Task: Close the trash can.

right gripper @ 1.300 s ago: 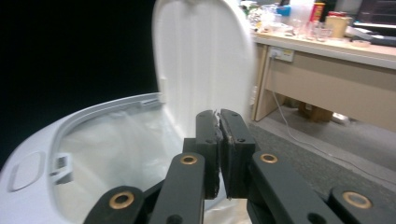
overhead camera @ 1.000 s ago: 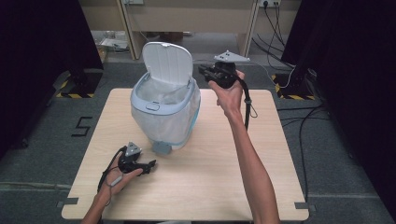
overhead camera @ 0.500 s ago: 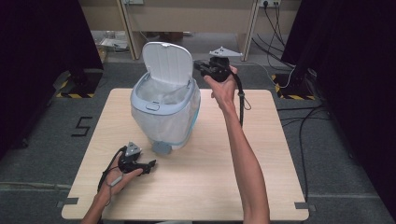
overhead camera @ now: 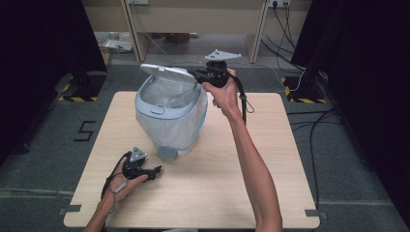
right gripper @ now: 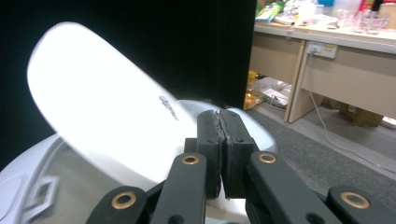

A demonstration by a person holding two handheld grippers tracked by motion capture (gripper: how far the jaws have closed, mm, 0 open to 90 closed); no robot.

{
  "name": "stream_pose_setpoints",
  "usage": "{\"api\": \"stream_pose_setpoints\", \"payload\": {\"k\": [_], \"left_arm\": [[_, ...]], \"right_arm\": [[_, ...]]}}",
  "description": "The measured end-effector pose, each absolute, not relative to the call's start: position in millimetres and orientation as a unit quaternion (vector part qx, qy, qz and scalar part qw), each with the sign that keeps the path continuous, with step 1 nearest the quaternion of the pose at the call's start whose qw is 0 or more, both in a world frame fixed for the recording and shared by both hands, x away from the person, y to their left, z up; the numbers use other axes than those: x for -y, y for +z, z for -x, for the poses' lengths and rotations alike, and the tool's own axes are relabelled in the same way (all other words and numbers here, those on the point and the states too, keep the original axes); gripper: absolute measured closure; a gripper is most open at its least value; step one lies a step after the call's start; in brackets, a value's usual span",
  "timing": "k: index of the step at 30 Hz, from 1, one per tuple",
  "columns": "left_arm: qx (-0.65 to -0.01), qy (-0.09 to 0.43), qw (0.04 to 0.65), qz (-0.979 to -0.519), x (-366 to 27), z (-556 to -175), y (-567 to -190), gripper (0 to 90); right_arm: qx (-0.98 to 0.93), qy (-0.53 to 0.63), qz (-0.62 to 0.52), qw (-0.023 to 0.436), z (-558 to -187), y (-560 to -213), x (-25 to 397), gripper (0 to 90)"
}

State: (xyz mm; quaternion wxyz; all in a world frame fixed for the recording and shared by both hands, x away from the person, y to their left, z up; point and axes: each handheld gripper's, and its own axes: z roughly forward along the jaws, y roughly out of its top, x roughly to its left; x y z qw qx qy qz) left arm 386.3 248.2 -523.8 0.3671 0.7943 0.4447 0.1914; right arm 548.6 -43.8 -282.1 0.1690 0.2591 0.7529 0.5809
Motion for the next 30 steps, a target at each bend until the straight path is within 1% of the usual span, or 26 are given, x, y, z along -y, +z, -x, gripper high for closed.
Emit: {"api": "stream_pose_setpoints", "payload": {"k": [7, 10, 14, 15, 16, 21, 24, 27, 30], "left_arm": [[-0.444, 0.193, 0.367, -0.794, -248.2, -385.9, -524.0, 17.9], [-0.444, 0.192, 0.367, -0.794, -248.1, -385.9, -523.9, 17.9], [-0.444, 0.193, 0.368, -0.794, -248.1, -385.9, -524.1, 17.9], [-0.444, 0.193, 0.368, -0.794, -248.1, -385.9, -524.1, 17.9], [-0.445, 0.193, 0.368, -0.794, -248.0, -385.8, -524.1, 18.0], [-0.445, 0.192, 0.367, -0.794, -248.0, -385.6, -523.8, 17.9], [-0.445, 0.192, 0.367, -0.794, -248.1, -385.4, -523.9, 17.9], [-0.445, 0.192, 0.366, -0.794, -248.0, -385.4, -523.9, 17.9], [-0.445, 0.192, 0.367, -0.794, -248.0, -385.4, -523.8, 17.9]], "right_arm": [[-0.772, 0.573, -0.222, 0.162, -522.8, -285.8, 35.5, 87.1], [-0.796, 0.544, -0.198, 0.179, -509.6, -289.7, 25.2, 85.8], [-0.812, 0.528, -0.177, 0.176, -495.5, -297.7, 14.3, 85.6], [-0.809, 0.535, -0.179, 0.165, -492.5, -299.0, 12.5, 85.6], [-0.810, 0.534, -0.178, 0.168, -487.5, -299.4, 8.6, 86.7], [-0.816, 0.518, -0.179, 0.183, -479.5, -297.8, 2.4, 87.7], [-0.816, 0.517, -0.186, 0.183, -478.2, -298.6, 1.1, 89.1], [-0.813, 0.517, -0.183, 0.196, -474.2, -300.6, 0.1, 89.8], [-0.816, 0.513, -0.185, 0.191, -473.5, -299.4, -0.4, 90.0]]}}
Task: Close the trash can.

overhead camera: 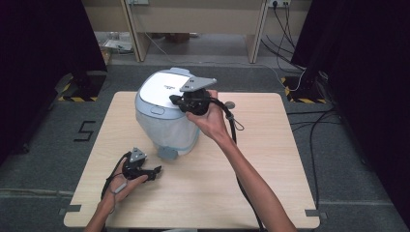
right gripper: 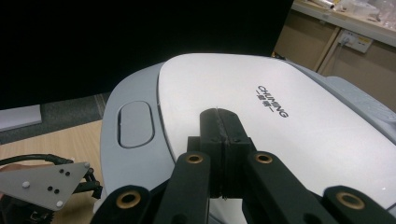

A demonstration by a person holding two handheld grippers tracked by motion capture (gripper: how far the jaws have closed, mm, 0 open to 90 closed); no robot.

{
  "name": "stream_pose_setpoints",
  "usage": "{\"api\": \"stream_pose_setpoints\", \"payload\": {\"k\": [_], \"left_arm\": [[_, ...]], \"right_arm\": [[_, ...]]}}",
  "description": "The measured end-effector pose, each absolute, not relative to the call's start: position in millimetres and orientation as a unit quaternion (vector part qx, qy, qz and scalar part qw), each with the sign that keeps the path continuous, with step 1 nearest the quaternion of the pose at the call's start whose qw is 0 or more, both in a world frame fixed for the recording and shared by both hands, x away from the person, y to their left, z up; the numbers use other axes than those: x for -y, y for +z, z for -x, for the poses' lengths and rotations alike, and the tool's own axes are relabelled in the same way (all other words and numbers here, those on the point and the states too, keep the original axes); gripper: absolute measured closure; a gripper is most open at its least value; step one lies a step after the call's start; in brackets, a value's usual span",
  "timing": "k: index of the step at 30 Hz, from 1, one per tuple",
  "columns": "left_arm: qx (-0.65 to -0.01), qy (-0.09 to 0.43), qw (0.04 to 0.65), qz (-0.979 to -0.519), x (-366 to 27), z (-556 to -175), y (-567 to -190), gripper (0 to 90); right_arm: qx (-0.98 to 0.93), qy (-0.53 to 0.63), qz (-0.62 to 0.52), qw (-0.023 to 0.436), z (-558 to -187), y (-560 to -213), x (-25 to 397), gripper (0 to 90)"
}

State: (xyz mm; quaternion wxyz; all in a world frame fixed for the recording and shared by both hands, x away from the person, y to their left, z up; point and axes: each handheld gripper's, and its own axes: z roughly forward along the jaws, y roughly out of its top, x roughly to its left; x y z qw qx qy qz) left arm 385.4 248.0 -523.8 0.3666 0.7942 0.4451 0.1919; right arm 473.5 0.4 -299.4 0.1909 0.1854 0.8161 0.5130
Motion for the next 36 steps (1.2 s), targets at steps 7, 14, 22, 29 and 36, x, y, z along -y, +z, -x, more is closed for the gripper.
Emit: {"api": "stream_pose_setpoints", "payload": {"k": [7, 14, 22, 29, 36], "left_arm": [[-0.446, 0.192, 0.366, -0.794, -247.9, -385.1, -523.8, 17.9], [-0.446, 0.192, 0.367, -0.794, -247.9, -385.1, -523.8, 17.9], [-0.446, 0.192, 0.367, -0.794, -247.9, -385.1, -523.8, 17.9], [-0.446, 0.193, 0.368, -0.793, -247.7, -385.1, -524.1, 17.9], [-0.446, 0.193, 0.368, -0.793, -247.7, -385.1, -524.1, 17.9]], "right_arm": [[-0.829, 0.494, -0.167, 0.202, -465.5, -297.9, -13.4, 90.0], [-0.794, 0.549, -0.207, 0.159, -470.0, -296.1, 9.6, 74.4], [-0.755, 0.562, -0.270, 0.207, -463.5, -294.5, 60.9, 49.4], [-0.744, 0.548, -0.305, 0.230, -457.4, -302.2, 96.0, 40.1], [-0.740, 0.522, -0.339, 0.253, -445.1, -325.2, 125.3, 27.0]]}}
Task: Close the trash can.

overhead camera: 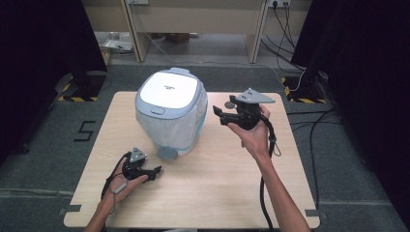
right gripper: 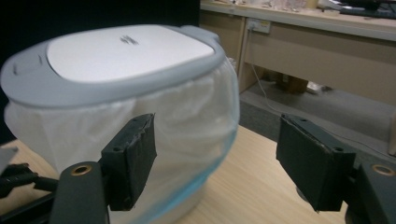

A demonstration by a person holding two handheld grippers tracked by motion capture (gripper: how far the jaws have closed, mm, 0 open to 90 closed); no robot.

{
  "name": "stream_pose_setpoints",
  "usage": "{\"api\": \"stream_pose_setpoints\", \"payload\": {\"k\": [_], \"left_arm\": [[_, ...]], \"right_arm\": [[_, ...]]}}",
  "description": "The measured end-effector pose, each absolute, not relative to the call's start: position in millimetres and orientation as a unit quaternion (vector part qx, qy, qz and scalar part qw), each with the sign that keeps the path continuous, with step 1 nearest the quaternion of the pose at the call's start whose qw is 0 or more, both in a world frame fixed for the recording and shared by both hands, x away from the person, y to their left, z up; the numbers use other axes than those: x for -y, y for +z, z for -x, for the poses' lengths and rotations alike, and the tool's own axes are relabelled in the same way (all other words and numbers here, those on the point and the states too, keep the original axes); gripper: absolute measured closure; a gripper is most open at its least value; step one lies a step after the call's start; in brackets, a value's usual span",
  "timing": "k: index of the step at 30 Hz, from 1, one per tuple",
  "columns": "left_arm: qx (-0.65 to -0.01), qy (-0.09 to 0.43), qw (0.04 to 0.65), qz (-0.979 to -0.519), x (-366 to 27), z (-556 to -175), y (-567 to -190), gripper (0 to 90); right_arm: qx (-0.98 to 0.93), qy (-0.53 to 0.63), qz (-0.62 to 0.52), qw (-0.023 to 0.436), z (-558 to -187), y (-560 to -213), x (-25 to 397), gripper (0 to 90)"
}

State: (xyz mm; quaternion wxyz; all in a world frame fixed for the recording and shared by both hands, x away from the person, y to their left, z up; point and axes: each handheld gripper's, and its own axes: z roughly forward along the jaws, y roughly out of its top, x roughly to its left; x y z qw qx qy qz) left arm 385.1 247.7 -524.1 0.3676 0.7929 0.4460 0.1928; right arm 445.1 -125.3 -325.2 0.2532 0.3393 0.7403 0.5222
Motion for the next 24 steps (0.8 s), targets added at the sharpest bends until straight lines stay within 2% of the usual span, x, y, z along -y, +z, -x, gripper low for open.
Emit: {"api": "stream_pose_setpoints", "payload": {"k": [24], "left_arm": [[-0.446, 0.193, 0.368, -0.793, -247.7, -385.1, -524.2, 17.9]], "right_arm": [[-0.762, 0.454, -0.390, 0.246, -395.2, -427.3, 174.5, 21.9]]}}
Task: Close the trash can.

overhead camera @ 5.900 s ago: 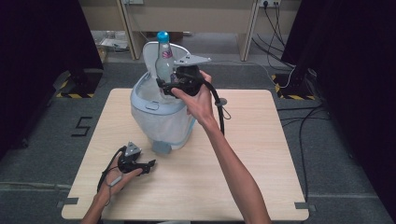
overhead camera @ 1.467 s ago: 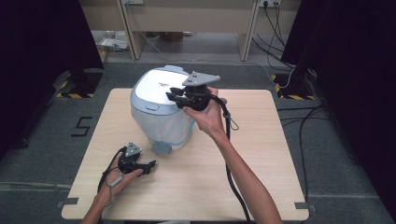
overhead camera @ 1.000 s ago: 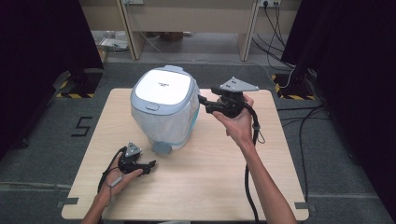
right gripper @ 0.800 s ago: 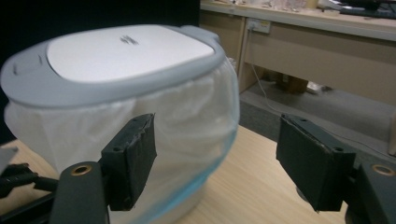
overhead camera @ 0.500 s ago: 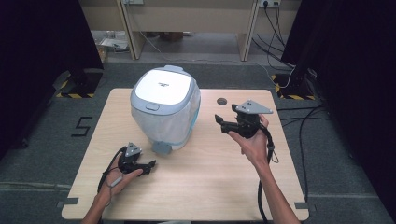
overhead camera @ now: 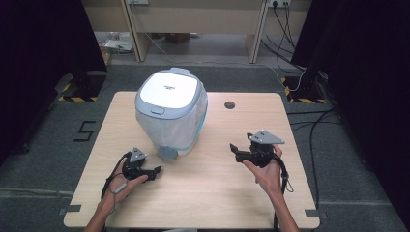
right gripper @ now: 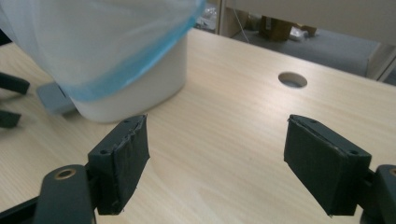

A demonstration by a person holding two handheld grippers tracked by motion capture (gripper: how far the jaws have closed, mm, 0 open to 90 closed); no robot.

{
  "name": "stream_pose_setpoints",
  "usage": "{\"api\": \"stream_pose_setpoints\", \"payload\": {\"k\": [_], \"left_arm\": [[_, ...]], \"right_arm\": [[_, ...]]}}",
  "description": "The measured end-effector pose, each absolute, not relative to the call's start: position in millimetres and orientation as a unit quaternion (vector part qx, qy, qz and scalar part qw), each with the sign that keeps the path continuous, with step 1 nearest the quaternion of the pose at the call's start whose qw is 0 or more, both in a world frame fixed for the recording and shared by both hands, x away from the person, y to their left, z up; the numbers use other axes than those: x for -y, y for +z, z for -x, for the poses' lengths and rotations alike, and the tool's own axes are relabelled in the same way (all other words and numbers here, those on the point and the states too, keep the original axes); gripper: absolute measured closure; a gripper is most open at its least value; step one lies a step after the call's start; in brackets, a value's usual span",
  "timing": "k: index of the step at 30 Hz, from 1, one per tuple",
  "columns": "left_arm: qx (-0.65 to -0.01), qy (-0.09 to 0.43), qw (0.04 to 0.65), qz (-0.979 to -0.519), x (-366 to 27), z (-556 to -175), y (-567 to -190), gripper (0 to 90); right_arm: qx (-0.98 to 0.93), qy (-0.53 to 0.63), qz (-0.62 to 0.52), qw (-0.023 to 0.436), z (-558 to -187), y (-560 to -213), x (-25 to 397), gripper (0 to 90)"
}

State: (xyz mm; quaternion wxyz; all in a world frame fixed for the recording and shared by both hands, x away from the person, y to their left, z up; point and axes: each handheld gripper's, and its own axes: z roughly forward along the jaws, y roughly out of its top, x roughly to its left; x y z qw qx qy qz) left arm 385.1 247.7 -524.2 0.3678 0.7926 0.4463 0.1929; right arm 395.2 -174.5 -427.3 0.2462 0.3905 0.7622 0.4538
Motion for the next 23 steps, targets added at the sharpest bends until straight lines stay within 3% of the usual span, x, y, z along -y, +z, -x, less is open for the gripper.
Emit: {"api": "stream_pose_setpoints", "payload": {"k": [23], "left_arm": [[-0.446, 0.193, 0.368, -0.792, -247.7, -385.1, -524.2, 17.9]], "right_arm": [[-0.767, 0.423, -0.426, 0.225, -370.1, -478.7, 191.0, 18.2]]}}
